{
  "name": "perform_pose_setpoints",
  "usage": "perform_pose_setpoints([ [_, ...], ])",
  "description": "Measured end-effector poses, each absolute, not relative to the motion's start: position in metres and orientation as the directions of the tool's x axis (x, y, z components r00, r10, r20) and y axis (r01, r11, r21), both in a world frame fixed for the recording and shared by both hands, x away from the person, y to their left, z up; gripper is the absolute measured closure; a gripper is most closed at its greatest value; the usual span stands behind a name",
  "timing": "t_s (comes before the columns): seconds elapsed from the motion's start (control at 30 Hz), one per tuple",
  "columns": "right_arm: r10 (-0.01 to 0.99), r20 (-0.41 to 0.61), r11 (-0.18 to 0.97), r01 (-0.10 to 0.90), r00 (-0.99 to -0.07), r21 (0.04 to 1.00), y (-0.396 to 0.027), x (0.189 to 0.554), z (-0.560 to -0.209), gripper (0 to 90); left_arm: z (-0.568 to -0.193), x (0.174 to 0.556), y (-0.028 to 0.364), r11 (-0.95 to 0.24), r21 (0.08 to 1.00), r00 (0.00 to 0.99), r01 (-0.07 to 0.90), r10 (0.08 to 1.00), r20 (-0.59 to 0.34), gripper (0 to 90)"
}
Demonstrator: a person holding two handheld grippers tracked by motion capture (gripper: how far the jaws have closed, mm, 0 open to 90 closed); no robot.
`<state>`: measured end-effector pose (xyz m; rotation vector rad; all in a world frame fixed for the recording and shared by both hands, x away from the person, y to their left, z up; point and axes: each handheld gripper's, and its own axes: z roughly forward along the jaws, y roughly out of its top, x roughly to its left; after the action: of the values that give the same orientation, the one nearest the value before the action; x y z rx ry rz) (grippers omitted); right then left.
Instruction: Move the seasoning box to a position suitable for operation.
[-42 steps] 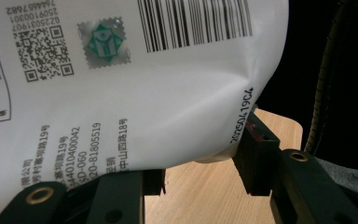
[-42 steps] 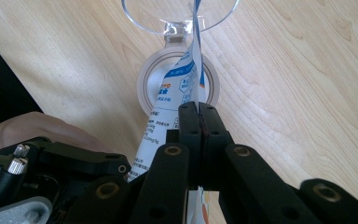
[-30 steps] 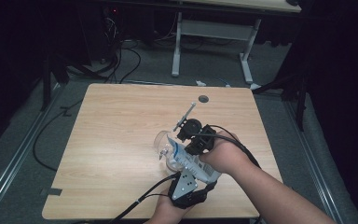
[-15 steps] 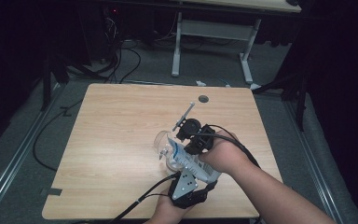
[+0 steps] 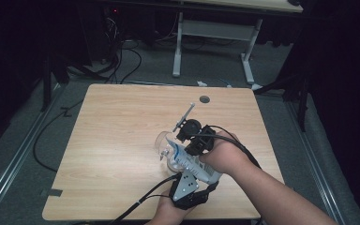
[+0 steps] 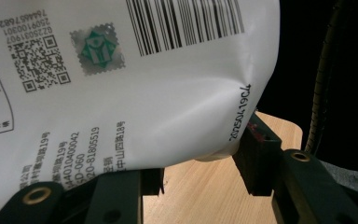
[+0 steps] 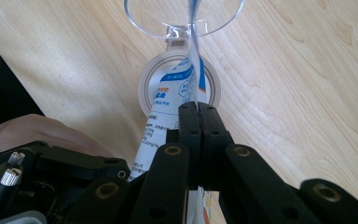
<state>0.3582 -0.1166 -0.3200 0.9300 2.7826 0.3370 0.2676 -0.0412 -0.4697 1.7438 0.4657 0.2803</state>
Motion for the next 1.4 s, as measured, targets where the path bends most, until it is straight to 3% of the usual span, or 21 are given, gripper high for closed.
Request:
perform_pose_setpoints([
  [1.4, 0.606, -0.108, 0.780, 0.562, -0.788, 0.274, -0.1141, 0.3593, -0.3212, 89.9, -0.4685, 0.2677, -0.0409, -0.159, 0.975, 0.889, 0.155, 0.453, -0.067, 57.3],
])
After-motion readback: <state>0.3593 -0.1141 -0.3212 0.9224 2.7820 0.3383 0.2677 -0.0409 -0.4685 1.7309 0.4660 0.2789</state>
